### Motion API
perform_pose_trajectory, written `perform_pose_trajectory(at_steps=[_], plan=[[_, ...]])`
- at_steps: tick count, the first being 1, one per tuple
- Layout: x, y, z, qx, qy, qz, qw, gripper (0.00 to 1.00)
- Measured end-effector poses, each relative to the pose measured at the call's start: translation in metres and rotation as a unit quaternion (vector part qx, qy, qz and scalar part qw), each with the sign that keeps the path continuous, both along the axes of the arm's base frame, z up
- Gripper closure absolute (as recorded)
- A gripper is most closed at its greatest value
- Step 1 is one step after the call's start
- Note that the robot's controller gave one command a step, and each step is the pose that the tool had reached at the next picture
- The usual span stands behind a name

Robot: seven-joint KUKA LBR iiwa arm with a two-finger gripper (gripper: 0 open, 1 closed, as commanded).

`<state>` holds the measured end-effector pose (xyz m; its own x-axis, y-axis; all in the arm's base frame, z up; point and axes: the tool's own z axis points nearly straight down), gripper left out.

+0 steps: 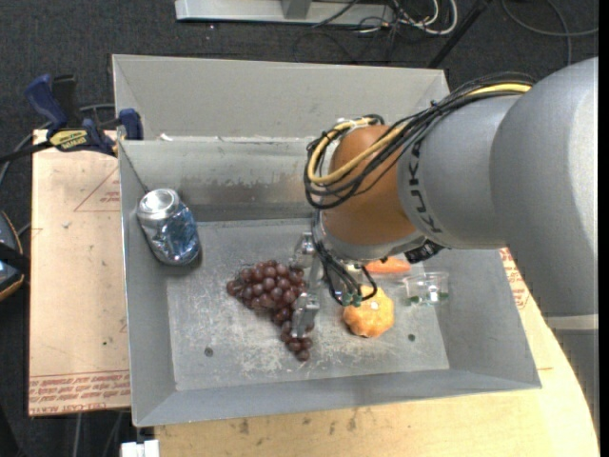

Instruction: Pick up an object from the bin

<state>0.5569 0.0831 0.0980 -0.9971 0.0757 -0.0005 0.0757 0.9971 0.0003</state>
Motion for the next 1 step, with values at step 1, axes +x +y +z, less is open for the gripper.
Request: perform_pose_trajectory(at_steps=[1], plan=[[0.0092, 0.0118, -0.0201, 0.001, 0.0009, -0.035, 0.9994, 1.00]])
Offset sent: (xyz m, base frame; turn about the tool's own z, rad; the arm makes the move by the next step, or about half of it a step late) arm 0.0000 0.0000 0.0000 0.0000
